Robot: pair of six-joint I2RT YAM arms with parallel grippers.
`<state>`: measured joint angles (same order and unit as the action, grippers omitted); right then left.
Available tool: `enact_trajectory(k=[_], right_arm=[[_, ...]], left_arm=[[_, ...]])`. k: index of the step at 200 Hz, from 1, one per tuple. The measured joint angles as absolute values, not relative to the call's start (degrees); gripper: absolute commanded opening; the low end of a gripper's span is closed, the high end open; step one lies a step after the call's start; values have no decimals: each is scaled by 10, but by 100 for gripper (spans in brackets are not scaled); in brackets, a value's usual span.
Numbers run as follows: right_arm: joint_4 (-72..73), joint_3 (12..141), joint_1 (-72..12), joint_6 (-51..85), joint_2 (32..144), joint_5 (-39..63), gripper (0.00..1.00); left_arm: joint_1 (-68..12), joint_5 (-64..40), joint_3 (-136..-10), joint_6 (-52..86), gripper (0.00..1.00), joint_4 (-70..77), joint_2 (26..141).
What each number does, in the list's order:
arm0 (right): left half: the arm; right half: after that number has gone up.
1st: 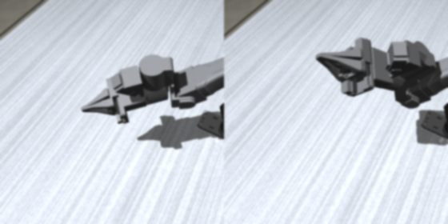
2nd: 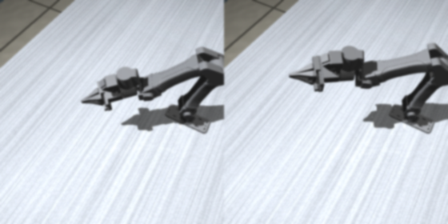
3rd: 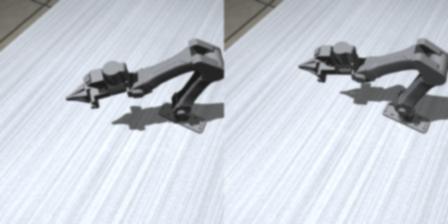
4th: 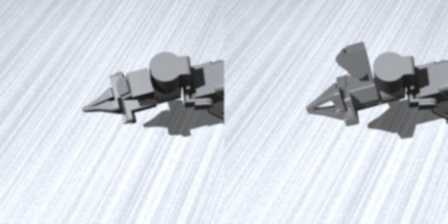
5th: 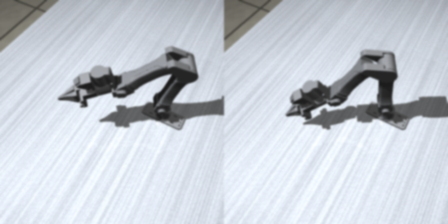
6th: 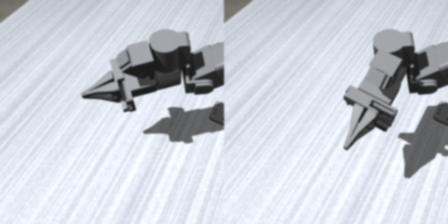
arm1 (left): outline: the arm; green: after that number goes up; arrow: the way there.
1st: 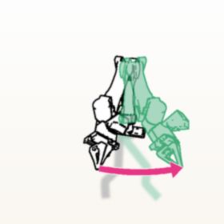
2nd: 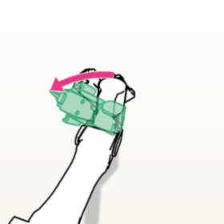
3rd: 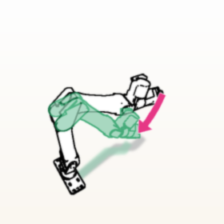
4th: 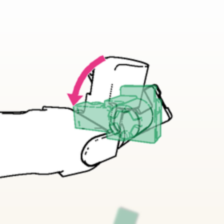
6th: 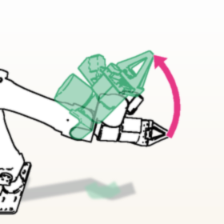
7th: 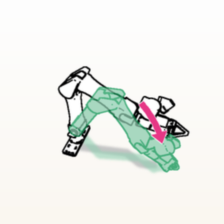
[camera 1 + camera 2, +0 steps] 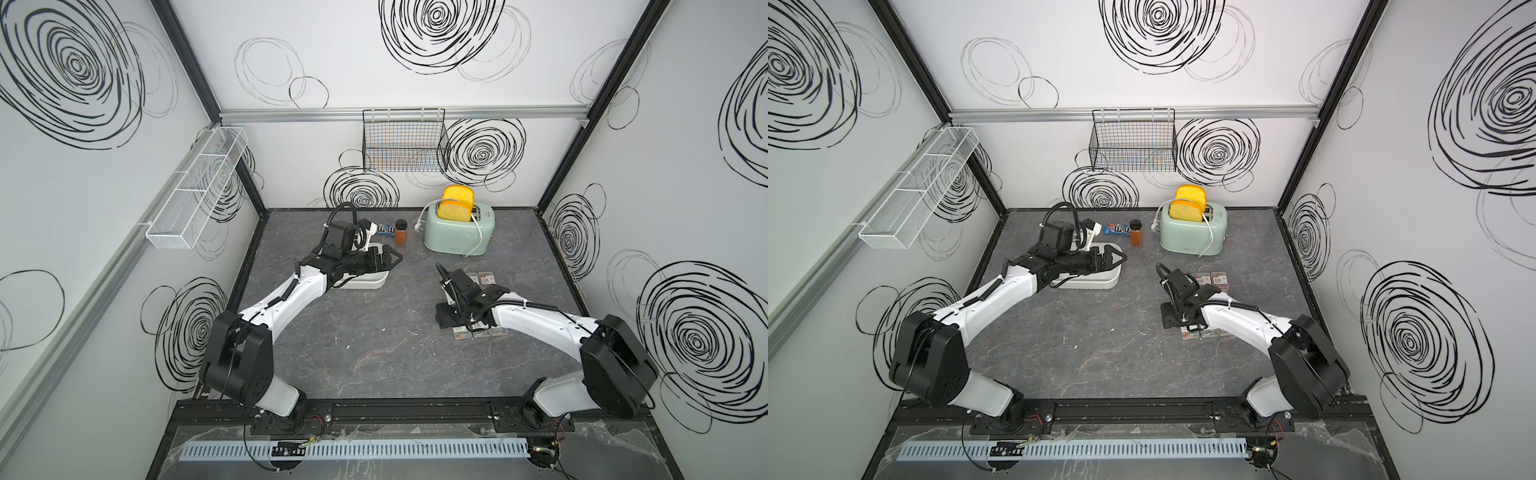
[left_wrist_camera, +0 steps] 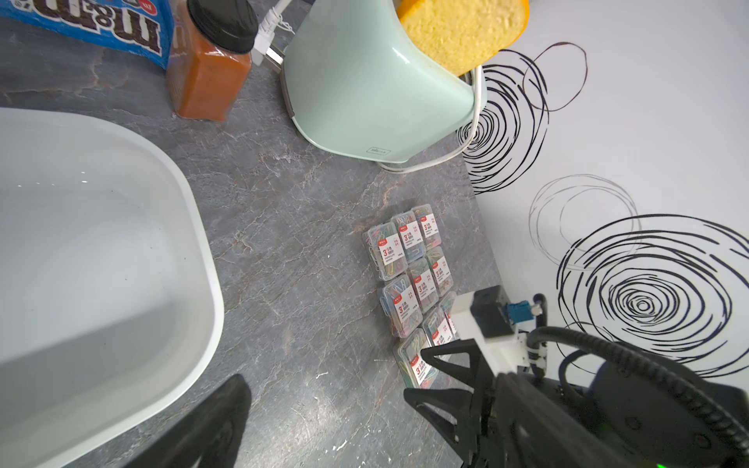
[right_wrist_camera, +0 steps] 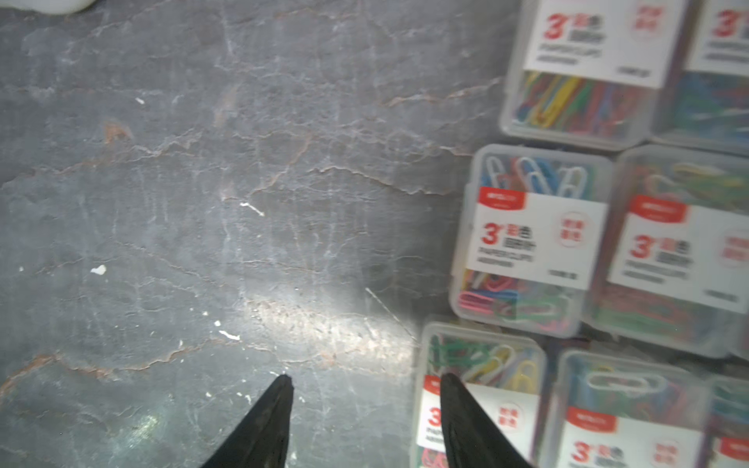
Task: Take the paper clips out of the storage box
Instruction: Place the boxed paper clips at the center of the board.
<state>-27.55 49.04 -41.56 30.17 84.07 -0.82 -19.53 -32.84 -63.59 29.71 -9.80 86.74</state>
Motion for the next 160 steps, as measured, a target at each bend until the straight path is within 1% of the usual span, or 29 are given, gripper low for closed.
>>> enact_trajectory(k=[49, 141, 154, 160], right_arm=[[-257, 490, -423, 301, 886, 11, 62], [-252, 492, -422, 300, 902, -6, 64], [-252, 492, -422, 300, 902, -6, 66], [-252, 492, -422, 298, 902, -6, 68]], left_arm=[[-183, -315, -625, 297, 98, -102, 852], [-178, -310, -615, 297, 98, -104, 849], [-178, -310, -615, 297, 99, -104, 849], [-178, -310, -615, 297, 99, -104, 849]])
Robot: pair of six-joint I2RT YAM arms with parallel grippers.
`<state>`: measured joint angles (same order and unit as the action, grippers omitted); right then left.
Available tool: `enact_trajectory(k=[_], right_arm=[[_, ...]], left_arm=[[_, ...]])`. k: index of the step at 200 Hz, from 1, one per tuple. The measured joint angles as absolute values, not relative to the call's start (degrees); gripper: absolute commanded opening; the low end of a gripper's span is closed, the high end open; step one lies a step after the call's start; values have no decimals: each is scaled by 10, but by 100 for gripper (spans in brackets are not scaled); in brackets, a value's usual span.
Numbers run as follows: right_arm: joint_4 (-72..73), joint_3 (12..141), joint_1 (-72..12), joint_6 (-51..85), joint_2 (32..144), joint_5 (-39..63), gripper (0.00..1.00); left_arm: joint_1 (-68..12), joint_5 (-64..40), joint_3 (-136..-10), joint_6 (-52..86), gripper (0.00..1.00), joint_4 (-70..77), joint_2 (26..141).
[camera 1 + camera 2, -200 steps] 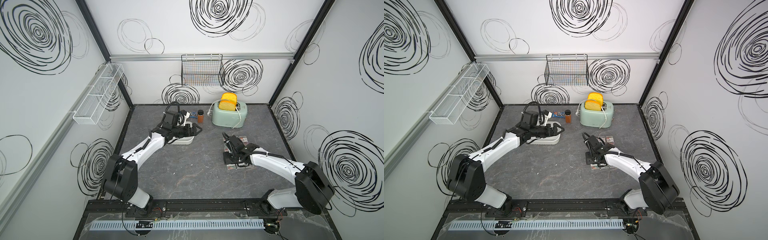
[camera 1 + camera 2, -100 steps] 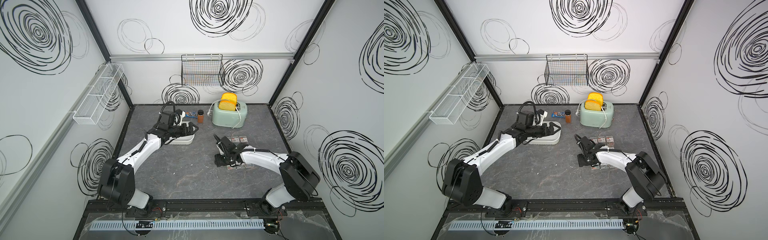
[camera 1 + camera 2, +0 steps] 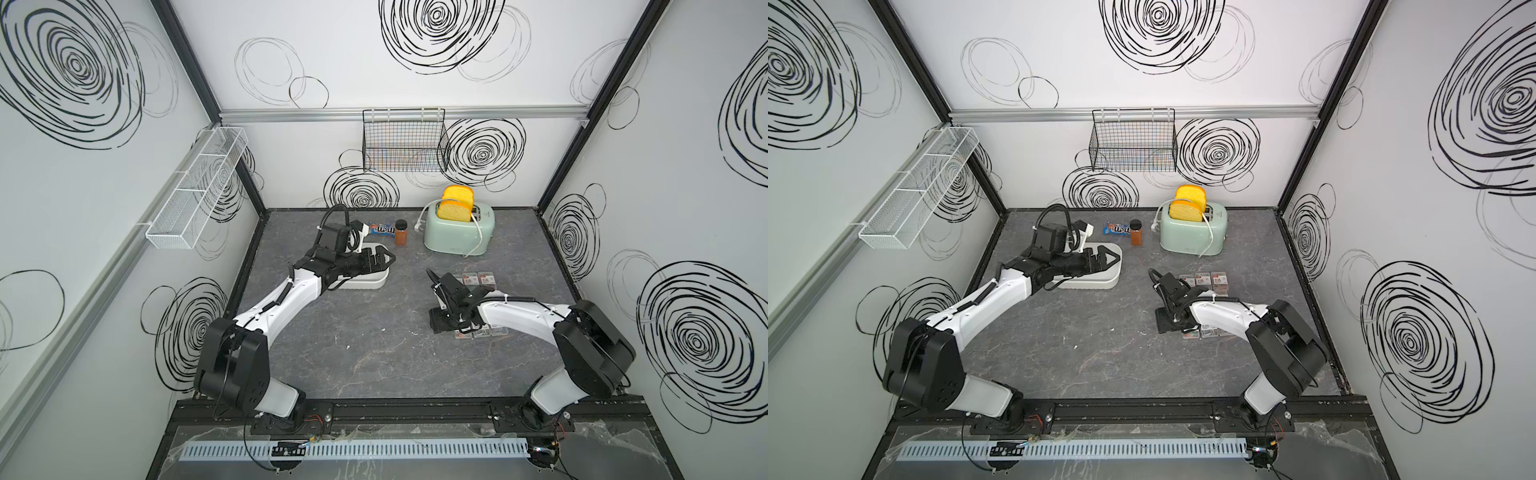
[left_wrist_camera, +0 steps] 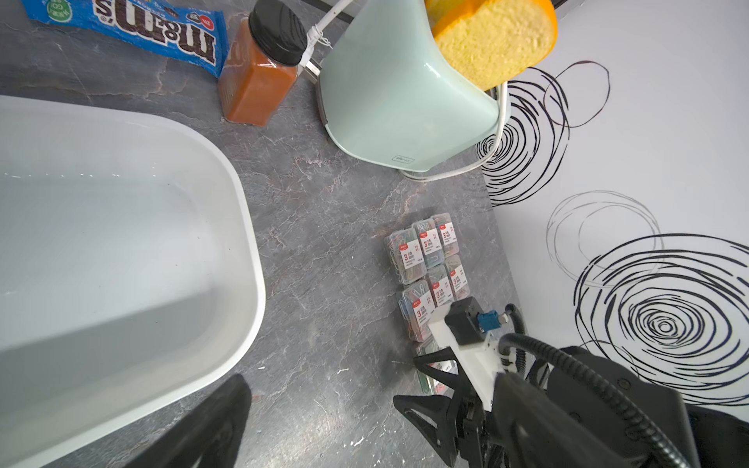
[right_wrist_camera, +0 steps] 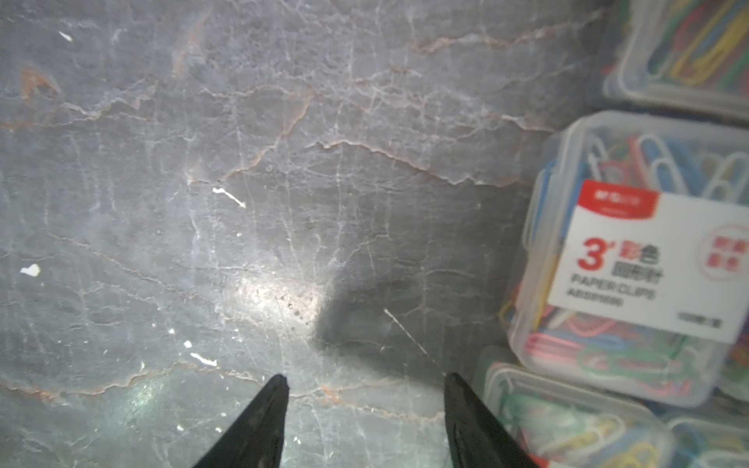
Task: Take the paper clips out of the storage box
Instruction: Place the boxed paper clips at the center of the board, then reset both arms
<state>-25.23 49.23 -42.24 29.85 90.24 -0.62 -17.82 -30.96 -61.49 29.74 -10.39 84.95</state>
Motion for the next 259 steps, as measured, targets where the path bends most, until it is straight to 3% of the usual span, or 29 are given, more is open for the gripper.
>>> enact_trajectory(k=[19, 33, 88, 135, 183, 259], right_arm=[[-252, 497, -422, 293, 902, -6, 81], [-253, 505, -422, 285, 899, -6, 100], [-263, 588, -401, 248, 861, -4, 99], [-230, 647, -266, 224, 853, -25, 99], [-60, 546, -112, 202, 840, -56, 99], [216, 384, -9, 129, 864, -169, 99]], left_arm=[[-178, -309, -615, 297, 99, -104, 849], [-177, -308, -615, 297, 98, -104, 849], [-149, -296, -616, 287, 99, -110, 849], [-113, -242, -623, 251, 99, -116, 849], [-81, -173, -594, 213, 98, -65, 848], [-55, -72, -525, 166, 99, 37, 848]])
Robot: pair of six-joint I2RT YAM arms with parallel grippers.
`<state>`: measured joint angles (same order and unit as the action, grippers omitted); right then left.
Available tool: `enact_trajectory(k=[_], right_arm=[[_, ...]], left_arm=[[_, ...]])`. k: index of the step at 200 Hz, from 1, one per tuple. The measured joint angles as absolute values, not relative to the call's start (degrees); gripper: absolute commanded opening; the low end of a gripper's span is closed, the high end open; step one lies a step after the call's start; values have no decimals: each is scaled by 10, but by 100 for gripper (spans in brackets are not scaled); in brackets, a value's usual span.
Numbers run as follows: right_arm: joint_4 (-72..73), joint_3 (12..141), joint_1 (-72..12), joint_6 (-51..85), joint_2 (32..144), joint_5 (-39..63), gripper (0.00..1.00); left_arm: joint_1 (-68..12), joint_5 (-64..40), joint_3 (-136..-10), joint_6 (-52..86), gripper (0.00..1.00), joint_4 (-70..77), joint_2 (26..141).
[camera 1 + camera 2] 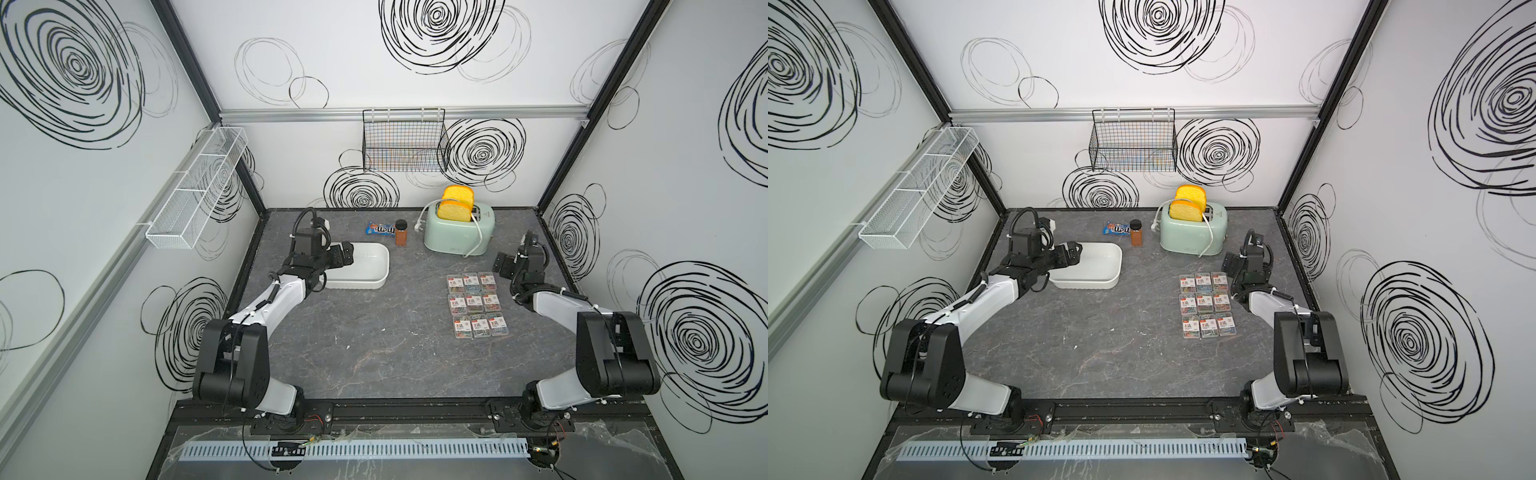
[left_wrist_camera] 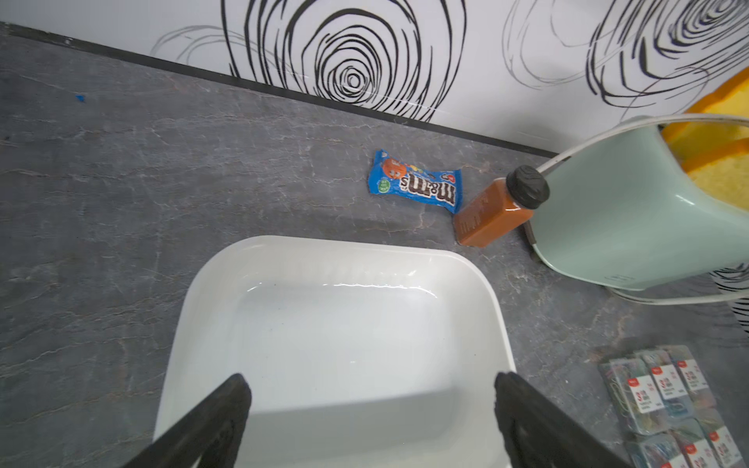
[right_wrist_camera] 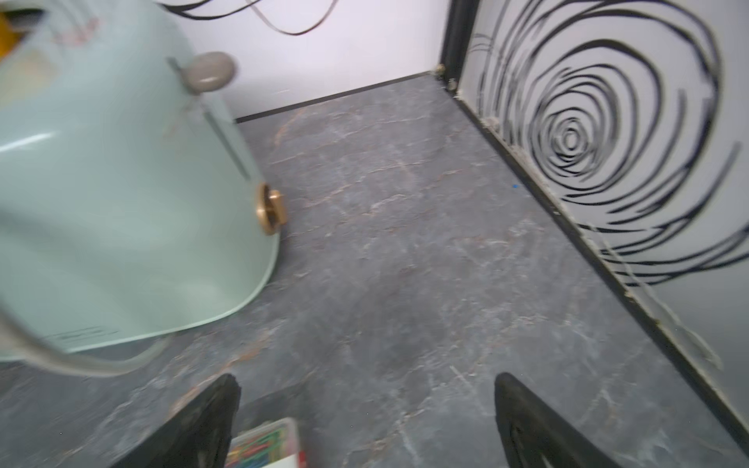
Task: Take the paper clips out of the storage box
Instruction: Reset both arms
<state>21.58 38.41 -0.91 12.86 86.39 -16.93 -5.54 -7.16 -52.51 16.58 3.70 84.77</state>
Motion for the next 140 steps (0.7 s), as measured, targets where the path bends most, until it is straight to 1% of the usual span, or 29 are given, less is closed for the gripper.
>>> enact_trajectory(k=[22, 40, 80, 116, 140], right_arm=[[266, 354, 1, 111, 873, -185, 99], [333, 309, 2, 103, 872, -185, 99], [435, 225, 7, 90, 871, -167, 99], [548, 160, 2, 70, 844, -147, 99], [577, 151, -3, 56, 843, -133, 99]], left_arm=[[-34, -59, -501, 152, 99, 67, 848], [-12, -55, -478, 145, 98, 94, 848], [29, -56, -430, 140, 98, 151, 848], [61, -70, -389, 132, 98, 199, 840], [75, -75, -365, 124, 98, 231, 827]])
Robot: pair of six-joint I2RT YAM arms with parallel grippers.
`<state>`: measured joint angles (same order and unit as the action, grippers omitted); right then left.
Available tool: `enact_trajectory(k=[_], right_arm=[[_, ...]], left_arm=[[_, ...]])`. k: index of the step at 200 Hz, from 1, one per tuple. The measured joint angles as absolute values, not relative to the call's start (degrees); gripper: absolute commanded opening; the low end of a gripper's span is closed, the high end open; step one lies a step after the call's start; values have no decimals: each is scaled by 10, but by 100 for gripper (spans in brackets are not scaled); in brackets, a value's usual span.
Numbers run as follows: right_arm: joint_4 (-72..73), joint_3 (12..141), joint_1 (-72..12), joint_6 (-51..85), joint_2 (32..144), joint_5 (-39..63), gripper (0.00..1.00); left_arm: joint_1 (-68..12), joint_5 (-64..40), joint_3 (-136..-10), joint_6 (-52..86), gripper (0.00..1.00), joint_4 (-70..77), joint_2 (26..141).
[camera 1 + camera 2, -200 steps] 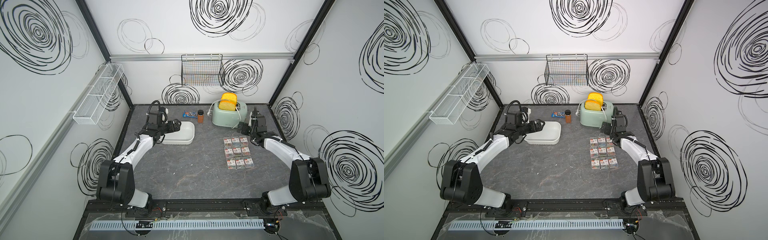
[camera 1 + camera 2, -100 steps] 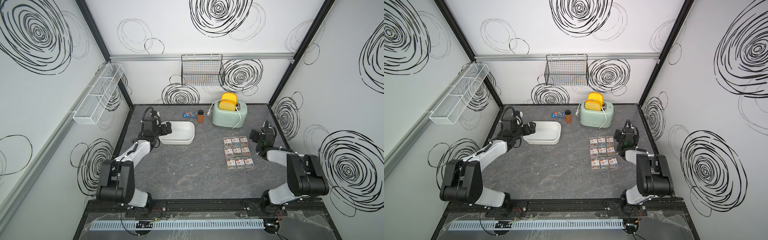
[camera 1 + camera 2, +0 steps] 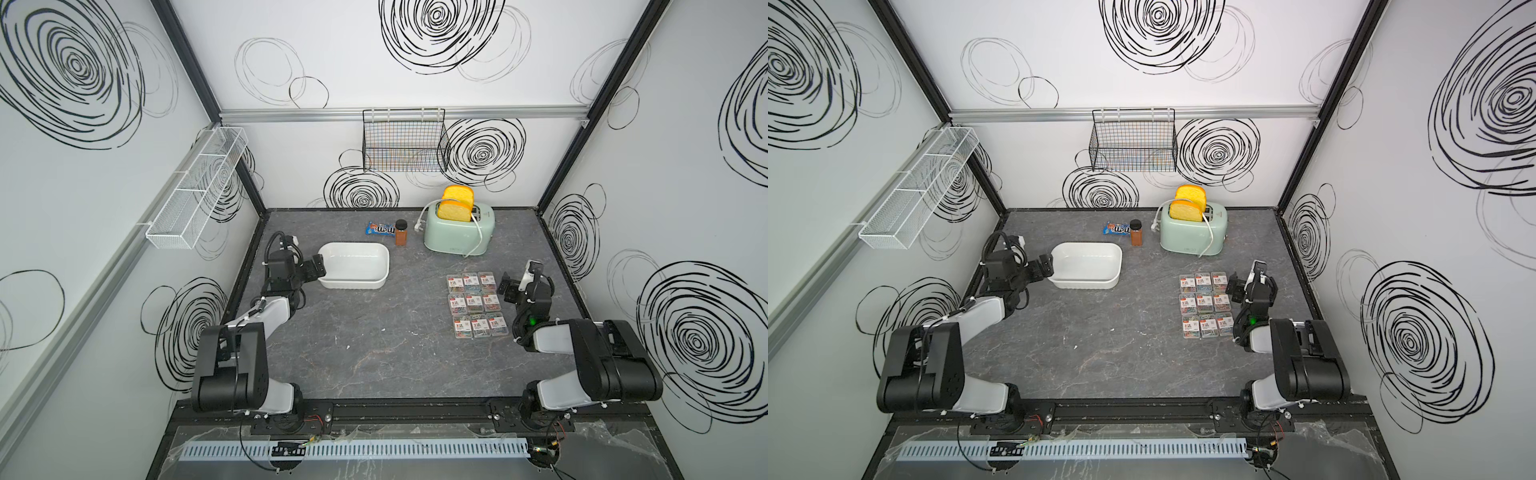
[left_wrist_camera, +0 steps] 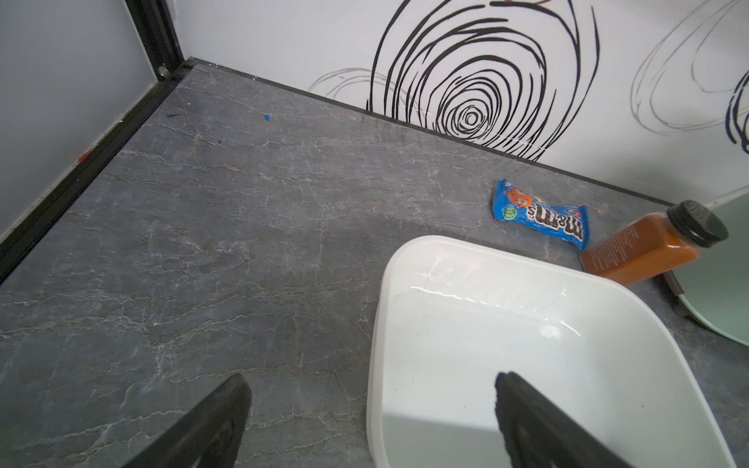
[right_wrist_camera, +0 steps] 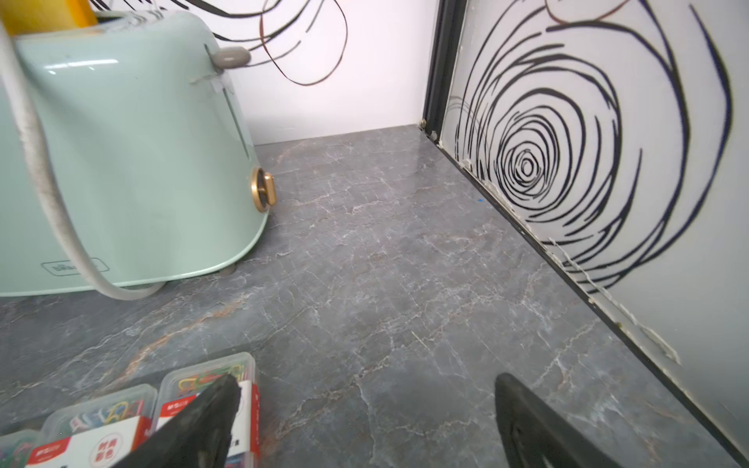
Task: Take the paper clips out of the storage box
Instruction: Reset both arms
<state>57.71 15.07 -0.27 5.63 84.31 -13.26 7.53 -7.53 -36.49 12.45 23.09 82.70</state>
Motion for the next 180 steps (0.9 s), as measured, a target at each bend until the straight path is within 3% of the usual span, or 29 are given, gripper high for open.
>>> enact_trajectory(k=[38, 92, 180], right_arm=[[696, 110, -10, 40, 860, -108, 99], [716, 102, -7, 38, 868, -100, 99], [717, 102, -6, 36, 868, -94, 99]], left_arm=[[96, -77, -338, 116, 99, 272, 815], [95, -74, -278, 114, 98, 394, 816], [13, -8, -135, 69, 98, 597, 805]])
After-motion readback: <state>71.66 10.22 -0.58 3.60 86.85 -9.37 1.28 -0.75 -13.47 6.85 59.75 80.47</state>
